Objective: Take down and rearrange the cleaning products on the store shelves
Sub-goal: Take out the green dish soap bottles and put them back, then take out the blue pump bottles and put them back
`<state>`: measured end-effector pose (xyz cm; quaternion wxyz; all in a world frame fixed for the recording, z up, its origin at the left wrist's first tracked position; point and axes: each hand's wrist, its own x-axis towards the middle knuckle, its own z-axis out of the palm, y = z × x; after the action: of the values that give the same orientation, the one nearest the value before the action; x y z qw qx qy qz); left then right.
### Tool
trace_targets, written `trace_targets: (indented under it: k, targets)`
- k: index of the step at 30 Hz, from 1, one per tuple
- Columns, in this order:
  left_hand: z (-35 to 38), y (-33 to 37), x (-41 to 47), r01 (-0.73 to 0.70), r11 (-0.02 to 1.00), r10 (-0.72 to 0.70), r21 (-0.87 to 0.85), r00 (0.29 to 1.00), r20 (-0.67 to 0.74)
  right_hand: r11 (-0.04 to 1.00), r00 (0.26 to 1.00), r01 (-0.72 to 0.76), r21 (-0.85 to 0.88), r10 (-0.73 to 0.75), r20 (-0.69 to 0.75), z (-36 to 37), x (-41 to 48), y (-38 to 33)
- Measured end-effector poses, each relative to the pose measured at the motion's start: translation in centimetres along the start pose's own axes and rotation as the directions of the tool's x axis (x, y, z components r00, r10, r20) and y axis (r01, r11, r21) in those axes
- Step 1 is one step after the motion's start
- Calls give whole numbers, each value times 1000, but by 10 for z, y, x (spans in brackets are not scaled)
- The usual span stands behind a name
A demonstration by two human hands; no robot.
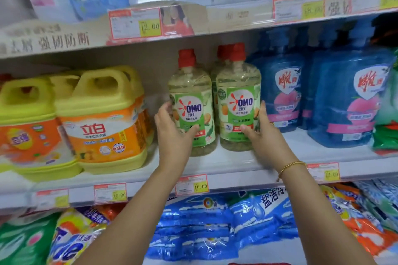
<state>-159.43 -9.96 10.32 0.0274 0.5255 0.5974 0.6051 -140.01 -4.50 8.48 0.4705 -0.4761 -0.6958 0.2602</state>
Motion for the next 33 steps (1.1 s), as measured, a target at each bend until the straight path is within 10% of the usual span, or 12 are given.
trace_targets:
  k: [10, 16, 24, 33]
  targets:
    - [-4, 23, -15, -93, 994, 93, 61, 996, 2, 994, 995, -86, -73, 82, -60, -7, -22, -16]
    - [32, 79, -56, -173, 951, 229, -258, 951, 207, 918, 937, -180, -354, 51, -344, -99, -70, 16]
    - [161, 141, -62, 61, 986, 56, -158, 763, 643, 941, 864, -230, -249, 79, -497, -182, -72, 75]
    - [253, 134, -50, 334, 913, -112, -236, 759, 641, 985, 902, -150, -89, 99, -420, -166, -23, 103]
